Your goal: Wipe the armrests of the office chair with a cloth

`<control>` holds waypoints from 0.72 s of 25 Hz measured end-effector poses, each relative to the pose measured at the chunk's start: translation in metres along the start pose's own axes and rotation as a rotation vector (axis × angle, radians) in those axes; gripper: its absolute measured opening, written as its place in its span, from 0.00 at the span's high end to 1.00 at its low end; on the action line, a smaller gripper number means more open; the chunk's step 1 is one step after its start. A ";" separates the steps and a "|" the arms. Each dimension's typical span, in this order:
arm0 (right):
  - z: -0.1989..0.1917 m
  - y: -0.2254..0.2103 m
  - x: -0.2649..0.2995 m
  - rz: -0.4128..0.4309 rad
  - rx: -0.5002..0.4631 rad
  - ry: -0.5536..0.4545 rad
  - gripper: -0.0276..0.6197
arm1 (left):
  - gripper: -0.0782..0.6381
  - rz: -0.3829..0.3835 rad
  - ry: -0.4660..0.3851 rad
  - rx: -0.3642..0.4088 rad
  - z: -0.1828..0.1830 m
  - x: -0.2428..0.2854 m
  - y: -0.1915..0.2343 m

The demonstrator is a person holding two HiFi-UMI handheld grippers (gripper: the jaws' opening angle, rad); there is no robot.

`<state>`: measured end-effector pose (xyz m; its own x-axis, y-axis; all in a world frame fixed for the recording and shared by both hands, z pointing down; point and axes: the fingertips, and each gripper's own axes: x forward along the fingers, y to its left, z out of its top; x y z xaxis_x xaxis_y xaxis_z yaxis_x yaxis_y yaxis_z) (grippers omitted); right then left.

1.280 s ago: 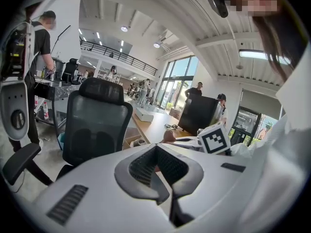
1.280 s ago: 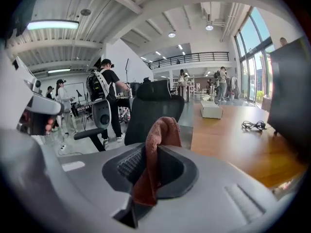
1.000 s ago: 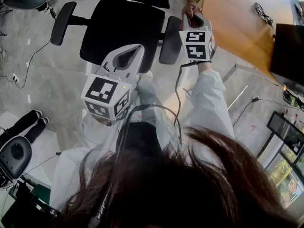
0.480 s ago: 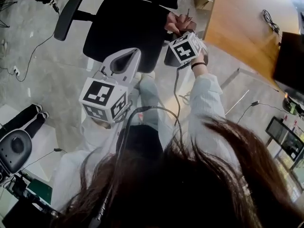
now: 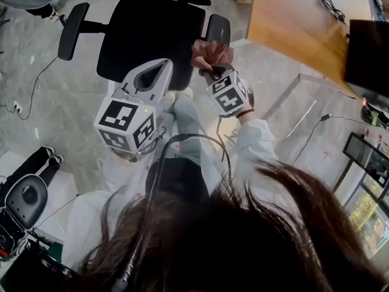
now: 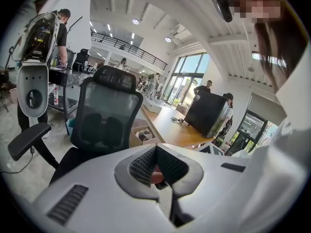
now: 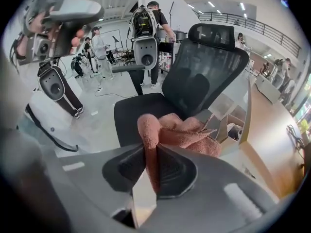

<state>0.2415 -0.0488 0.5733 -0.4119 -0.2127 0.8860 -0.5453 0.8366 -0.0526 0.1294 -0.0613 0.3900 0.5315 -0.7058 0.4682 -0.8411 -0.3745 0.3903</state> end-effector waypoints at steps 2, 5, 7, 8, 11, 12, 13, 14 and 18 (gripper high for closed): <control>-0.008 0.012 -0.006 0.008 -0.013 -0.011 0.89 | 0.89 -0.009 0.001 0.000 -0.002 0.000 -0.002; -0.011 0.019 -0.010 0.017 -0.002 -0.021 0.89 | 0.89 -0.017 0.008 -0.003 -0.003 0.001 -0.002; -0.009 0.017 -0.010 0.019 0.015 -0.027 0.89 | 0.89 -0.022 0.015 -0.007 -0.003 0.002 -0.001; -0.009 0.013 -0.010 0.014 0.024 -0.031 0.89 | 0.89 -0.024 0.019 -0.010 -0.005 0.003 -0.001; -0.003 -0.008 -0.004 -0.020 0.045 -0.033 0.89 | 0.89 -0.023 0.029 -0.015 -0.009 0.005 -0.001; 0.001 -0.016 0.000 -0.027 0.059 -0.032 0.89 | 0.89 -0.021 0.033 -0.017 -0.010 0.005 0.001; 0.005 -0.025 0.004 -0.030 0.077 -0.031 0.89 | 0.89 -0.019 0.036 -0.019 -0.012 0.006 0.002; 0.011 -0.034 0.009 -0.033 0.095 -0.030 0.89 | 0.89 -0.017 0.040 -0.022 -0.013 0.006 0.004; 0.034 -0.069 0.026 -0.064 0.100 -0.007 0.89 | 0.89 -0.001 0.053 -0.044 -0.016 0.005 0.007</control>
<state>0.2429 -0.1292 0.5845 -0.3791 -0.2678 0.8858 -0.6407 0.7666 -0.0424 0.1276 -0.0577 0.4082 0.5381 -0.6721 0.5086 -0.8358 -0.3474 0.4251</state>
